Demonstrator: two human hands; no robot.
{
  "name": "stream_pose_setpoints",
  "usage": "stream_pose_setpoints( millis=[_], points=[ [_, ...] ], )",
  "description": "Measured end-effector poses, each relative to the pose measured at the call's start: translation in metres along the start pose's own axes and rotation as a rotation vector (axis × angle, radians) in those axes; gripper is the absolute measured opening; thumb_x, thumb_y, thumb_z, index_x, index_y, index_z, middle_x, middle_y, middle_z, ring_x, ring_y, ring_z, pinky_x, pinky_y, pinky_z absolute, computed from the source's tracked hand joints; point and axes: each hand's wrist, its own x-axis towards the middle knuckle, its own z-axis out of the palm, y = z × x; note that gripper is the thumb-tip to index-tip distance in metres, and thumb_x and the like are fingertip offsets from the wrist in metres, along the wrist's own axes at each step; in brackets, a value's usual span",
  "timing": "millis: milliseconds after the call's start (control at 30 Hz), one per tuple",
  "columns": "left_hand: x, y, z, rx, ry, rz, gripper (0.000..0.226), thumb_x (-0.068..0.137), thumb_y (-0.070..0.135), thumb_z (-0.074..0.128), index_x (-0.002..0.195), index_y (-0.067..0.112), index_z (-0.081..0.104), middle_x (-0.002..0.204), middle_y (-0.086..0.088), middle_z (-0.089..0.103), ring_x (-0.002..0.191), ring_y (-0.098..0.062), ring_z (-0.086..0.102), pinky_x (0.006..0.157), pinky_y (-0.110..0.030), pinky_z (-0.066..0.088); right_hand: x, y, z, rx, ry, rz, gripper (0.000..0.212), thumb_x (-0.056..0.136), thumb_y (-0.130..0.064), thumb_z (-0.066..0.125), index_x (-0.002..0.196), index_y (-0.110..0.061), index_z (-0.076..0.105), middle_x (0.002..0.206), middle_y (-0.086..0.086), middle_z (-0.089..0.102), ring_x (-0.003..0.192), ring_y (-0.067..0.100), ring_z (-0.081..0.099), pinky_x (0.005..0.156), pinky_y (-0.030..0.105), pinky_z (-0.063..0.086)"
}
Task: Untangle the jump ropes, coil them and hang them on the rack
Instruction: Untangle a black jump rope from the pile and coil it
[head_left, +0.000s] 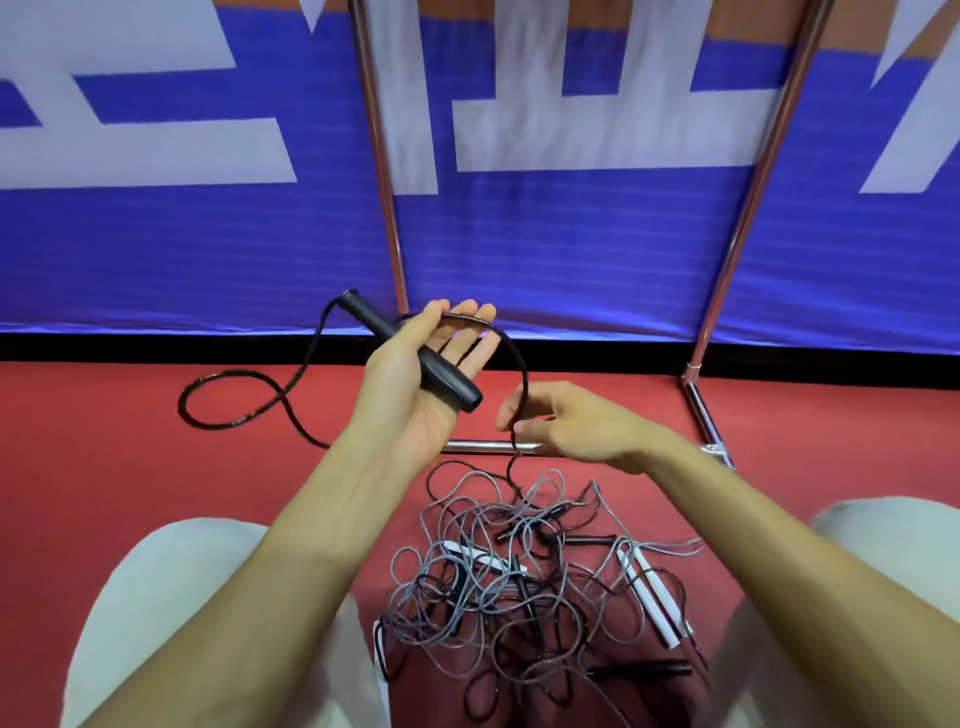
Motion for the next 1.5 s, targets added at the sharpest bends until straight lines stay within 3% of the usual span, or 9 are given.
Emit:
stream_pose_setpoints(
  millis=[133,400,667,833,933,1067,1233,1367,1500],
  points=[
    [0.001,0.008,-0.003,-0.07,-0.001,0.042,0.013,0.101,0.012,0.048,0.093,0.006,0.056,0.089,-0.012,0.071,0.087,-0.026,0.073,0.08,-0.038,0.06,0.007,0.0,0.007,0.08,0.208,0.045,0.015,0.096,-0.008,0.05,0.085,-0.014,0.06,0.079,0.005,0.066,0.068,0.015,0.061,0.068,0.038,0.057],
    [0.004,-0.014,-0.013,0.585,0.059,0.089,0.014,0.1,0.016,0.053,0.11,0.018,0.063,0.112,-0.006,0.07,0.104,-0.019,0.068,0.09,-0.039,0.054,-0.017,-0.028,-0.029,0.631,0.553,-0.013,0.013,0.099,-0.001,0.042,0.092,-0.009,0.05,0.072,0.016,0.061,0.051,0.022,0.065,0.047,0.034,0.057],
    [0.008,-0.057,-0.007,1.153,-0.336,0.014,0.028,0.097,0.011,0.056,0.122,0.021,0.064,0.111,0.001,0.068,0.095,-0.01,0.059,0.082,-0.023,0.044,-0.035,-0.043,-0.052,0.908,0.521,-0.091,0.019,0.099,-0.001,0.039,0.086,-0.01,0.049,0.061,0.009,0.058,0.046,0.018,0.06,0.046,0.024,0.044],
    [0.003,-0.07,-0.003,1.301,-0.503,-0.068,0.016,0.098,0.01,0.055,0.105,0.012,0.07,0.109,-0.004,0.073,0.101,-0.009,0.068,0.088,-0.014,0.05,-0.039,-0.043,-0.066,1.306,0.544,-0.131,0.02,0.099,0.004,0.036,0.088,-0.005,0.05,0.068,0.01,0.051,0.045,0.013,0.058,0.04,0.015,0.038],
    [0.0,-0.073,0.001,1.235,-0.435,0.045,0.013,0.097,0.012,0.057,0.091,0.01,0.068,0.094,-0.004,0.075,0.087,-0.008,0.07,0.08,-0.016,0.053,-0.04,-0.038,-0.073,1.349,0.626,-0.164,0.015,0.098,0.003,0.039,0.09,-0.003,0.051,0.073,0.011,0.054,0.048,0.012,0.062,0.043,0.014,0.041],
    [-0.01,-0.067,0.007,1.081,-0.371,0.066,0.015,0.096,0.011,0.058,0.083,0.013,0.066,0.082,-0.003,0.075,0.083,-0.017,0.073,0.068,-0.022,0.056,-0.035,-0.029,-0.076,1.003,0.797,-0.122,0.003,0.098,-0.005,0.048,0.098,-0.004,0.05,0.072,0.009,0.058,0.049,0.012,0.062,0.054,0.021,0.052],
    [-0.022,-0.049,0.016,0.812,-0.301,0.11,0.012,0.093,0.01,0.059,0.083,0.007,0.065,0.073,-0.008,0.073,0.073,-0.024,0.074,0.067,-0.031,0.061,-0.027,-0.023,-0.071,0.777,0.839,-0.027,0.01,0.096,-0.016,0.056,0.097,-0.007,0.054,0.075,0.007,0.059,0.043,0.009,0.053,0.043,0.02,0.043],
    [-0.022,-0.028,0.021,0.502,-0.216,0.131,0.012,0.095,0.012,0.055,0.087,0.005,0.06,0.073,-0.008,0.072,0.071,-0.022,0.074,0.063,-0.031,0.06,-0.023,-0.021,-0.065,0.677,0.766,-0.003,0.011,0.095,-0.017,0.056,0.094,-0.006,0.059,0.071,0.005,0.057,0.039,0.009,0.046,0.039,0.019,0.035],
    [-0.019,-0.009,0.021,0.222,-0.18,0.141,0.016,0.098,0.017,0.051,0.086,0.008,0.057,0.074,-0.005,0.072,0.076,-0.019,0.074,0.065,-0.029,0.059,-0.019,-0.024,-0.043,0.496,0.447,-0.029,0.023,0.092,0.004,0.045,0.085,-0.008,0.063,0.074,0.006,0.062,0.053,0.012,0.057,0.052,0.022,0.049]
  ],
)
